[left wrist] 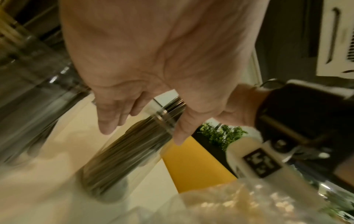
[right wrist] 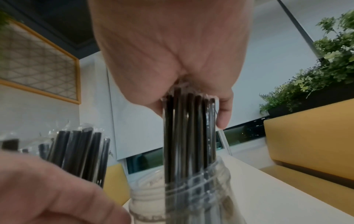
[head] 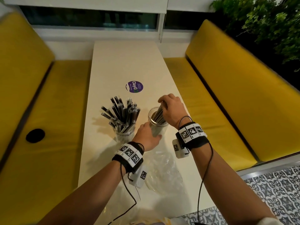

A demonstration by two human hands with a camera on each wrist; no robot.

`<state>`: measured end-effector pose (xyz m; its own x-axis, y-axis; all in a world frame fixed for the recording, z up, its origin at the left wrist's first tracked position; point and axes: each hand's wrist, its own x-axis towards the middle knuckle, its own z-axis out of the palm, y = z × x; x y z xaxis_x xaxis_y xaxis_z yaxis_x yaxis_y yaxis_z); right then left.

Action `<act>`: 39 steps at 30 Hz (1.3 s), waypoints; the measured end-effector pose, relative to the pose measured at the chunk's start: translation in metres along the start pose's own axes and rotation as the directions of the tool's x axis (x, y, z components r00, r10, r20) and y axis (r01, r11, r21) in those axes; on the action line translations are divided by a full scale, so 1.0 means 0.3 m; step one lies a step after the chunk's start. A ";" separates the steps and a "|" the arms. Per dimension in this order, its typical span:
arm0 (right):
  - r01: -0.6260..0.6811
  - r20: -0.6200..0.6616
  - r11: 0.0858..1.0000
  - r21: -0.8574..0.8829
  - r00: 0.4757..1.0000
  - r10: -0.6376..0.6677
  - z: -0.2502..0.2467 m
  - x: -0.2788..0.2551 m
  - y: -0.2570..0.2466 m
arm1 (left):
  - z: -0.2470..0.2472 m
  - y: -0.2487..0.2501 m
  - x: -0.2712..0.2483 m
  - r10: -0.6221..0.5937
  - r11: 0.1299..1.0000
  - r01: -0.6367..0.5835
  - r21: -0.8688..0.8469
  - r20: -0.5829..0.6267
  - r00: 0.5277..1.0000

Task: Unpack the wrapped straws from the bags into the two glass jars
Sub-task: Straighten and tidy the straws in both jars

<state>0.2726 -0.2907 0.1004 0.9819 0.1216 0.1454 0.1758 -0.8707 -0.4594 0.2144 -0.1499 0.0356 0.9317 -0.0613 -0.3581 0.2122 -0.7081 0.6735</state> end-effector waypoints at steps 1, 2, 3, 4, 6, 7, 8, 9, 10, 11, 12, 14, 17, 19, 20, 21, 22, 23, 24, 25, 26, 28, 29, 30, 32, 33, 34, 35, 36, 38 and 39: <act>-0.011 -0.007 1.000 -0.012 1.000 0.011 -0.002 -0.001 -0.004 | -0.011 0.010 -0.020 0.004 1.000 -0.004 0.017 0.004 1.000; -0.015 -0.033 1.000 -0.022 0.999 0.014 -0.009 -0.001 -0.010 | -0.023 0.022 -0.038 0.012 0.999 -0.012 0.041 0.021 1.000; -0.016 -0.061 1.000 -0.027 0.998 0.014 -0.019 0.000 -0.020 | -0.042 0.039 -0.060 0.030 0.997 -0.033 0.068 0.048 0.998; -0.011 -0.089 1.000 -0.026 0.996 0.009 -0.035 0.002 -0.033 | -0.069 0.062 -0.087 0.052 0.994 -0.059 0.089 0.077 0.996; 0.012 -0.138 1.000 -0.003 0.990 -0.012 -0.073 0.007 -0.067 | -0.140 0.116 -0.141 0.137 0.987 -0.142 0.075 0.076 0.988; 0.037 -0.166 0.999 0.028 0.986 -0.032 -0.092 0.009 -0.085 | -0.181 0.143 -0.166 0.202 0.979 -0.203 0.036 0.035 0.979; 0.075 -0.205 0.994 0.074 0.977 -0.058 -0.110 0.010 -0.102 | -0.225 0.170 -0.191 0.268 0.963 -0.268 0.000 -0.036 0.963; 0.119 -0.256 0.985 0.125 0.963 -0.084 -0.126 0.010 -0.121 | -0.268 0.187 -0.209 0.331 0.941 -0.337 -0.031 -0.128 0.935; 0.163 -0.308 0.972 0.171 0.946 -0.104 -0.139 0.009 -0.141 | -0.312 0.198 -0.223 0.389 0.910 -0.412 -0.053 -0.236 0.891; 0.198 -0.356 0.958 0.209 0.928 -0.115 -0.148 0.007 -0.163 | -0.353 0.198 -0.230 0.431 0.876 -0.478 -0.063 -0.343 0.835; 0.229 -0.395 0.943 0.243 0.911 -0.119 -0.154 0.005 -0.187 | -0.389 0.187 -0.225 0.451 0.848 -0.527 -0.060 -0.441 0.776; 0.264 -0.416 0.908 0.325 0.902 -0.114 -0.146 -0.005 -0.240 | -0.440 0.126 -0.187 0.427 0.834 -0.550 -0.033 -0.593 0.683; 0.312 -0.317 0.875 0.369 0.928 -0.198 -0.072 -0.025 -0.299 | -0.473 -0.002 -0.111 0.263 0.890 -0.455 -0.034 -0.776 0.573; 0.352 -0.176 0.895 0.273 0.933 -0.314 0.007 -0.039 -0.316 | -0.471 -0.091 -0.062 -0.022 0.894 -0.352 -0.277 -0.811 0.584; 0.364 -0.076 0.914 0.181 0.931 -0.356 0.046 -0.045 -0.320 | -0.464 -0.134 -0.039 -0.187 0.838 -0.305 -0.452 -0.764 0.618; 0.371 0.021 0.924 0.092 0.927 -0.374 0.081 -0.049 -0.322 | -0.452 -0.187 -0.013 -0.313 0.772 -0.244 -0.587 -0.685 0.658; 0.381 0.088 0.924 0.037 0.920 -0.382 0.112 -0.051 -0.320 | -0.442 -0.230 0.002 -0.373 0.729 -0.165 -0.664 -0.587 0.718; 0.386 0.119 0.922 0.033 0.914 -0.387 0.137 -0.050 -0.315 | -0.425 -0.273 0.016 -0.366 0.730 -0.083 -0.679 -0.491 0.791; 0.385 0.115 0.920 0.074 0.913 -0.392 0.154 -0.047 -0.310 | -0.406 -0.304 0.019 -0.322 0.754 -0.016 -0.656 -0.392 0.862; 0.379 0.084 0.915 0.140 0.916 -0.393 0.166 -0.040 -0.303 | -0.386 -0.332 0.019 -0.268 0.787 0.025 -0.617 -0.306 0.913; 0.373 0.041 0.907 0.197 0.921 -0.388 0.174 -0.031 -0.296 | -0.364 -0.345 0.007 -0.221 0.807 0.050 -0.588 -0.223 0.949; 0.346 -0.018 0.906 0.244 0.936 -0.352 0.187 -0.012 -0.281 | -0.327 -0.368 -0.008 -0.114 0.857 0.072 -0.510 -0.051 0.992; 0.328 -0.038 0.911 0.248 0.943 -0.330 0.192 -0.005 -0.275 | -0.312 -0.369 -0.014 -0.058 0.886 0.060 -0.460 0.019 0.998; 0.313 -0.054 0.917 0.248 0.950 -0.309 0.198 0.001 -0.268 | -0.302 -0.363 -0.016 -0.010 0.917 0.041 -0.398 0.081 0.997; 0.283 -0.079 0.923 0.263 0.959 -0.271 0.213 0.007 -0.255 | -0.287 -0.348 -0.015 0.064 0.952 -0.026 -0.306 0.115 0.991; 0.272 -0.085 0.920 0.281 0.962 -0.259 0.221 0.006 -0.251 | -0.277 -0.343 -0.013 0.115 0.953 -0.082 -0.290 0.098 0.989; 0.268 -0.091 0.916 0.300 0.963 -0.252 0.226 0.002 -0.251 | -0.260 -0.340 -0.007 0.151 0.950 -0.127 -0.285 0.063 0.987; 0.269 -0.099 0.911 0.313 0.963 -0.251 0.227 -0.001 -0.253 | -0.247 -0.336 -0.006 0.175 0.941 -0.168 -0.293 -0.003 0.985; 0.277 -0.113 0.903 0.328 0.961 -0.254 0.223 -0.003 -0.257 | -0.233 -0.337 -0.004 0.165 0.941 -0.179 -0.289 -0.072 0.984; 0.284 -0.172 0.882 0.377 0.957 -0.235 0.196 -0.005 -0.268 | -0.211 -0.338 0.000 0.136 0.942 -0.189 -0.278 -0.200 0.970; 0.281 -0.208 0.873 0.399 0.955 -0.212 0.177 -0.006 -0.273 | -0.202 -0.339 0.004 0.121 0.943 -0.184 -0.278 -0.228 0.966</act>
<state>0.2602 -0.1942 0.0913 0.8856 0.2012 0.4185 0.4572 -0.5361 -0.7096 0.2117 -0.0352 0.0058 0.9931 0.0155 -0.1164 0.1104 -0.4606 0.8807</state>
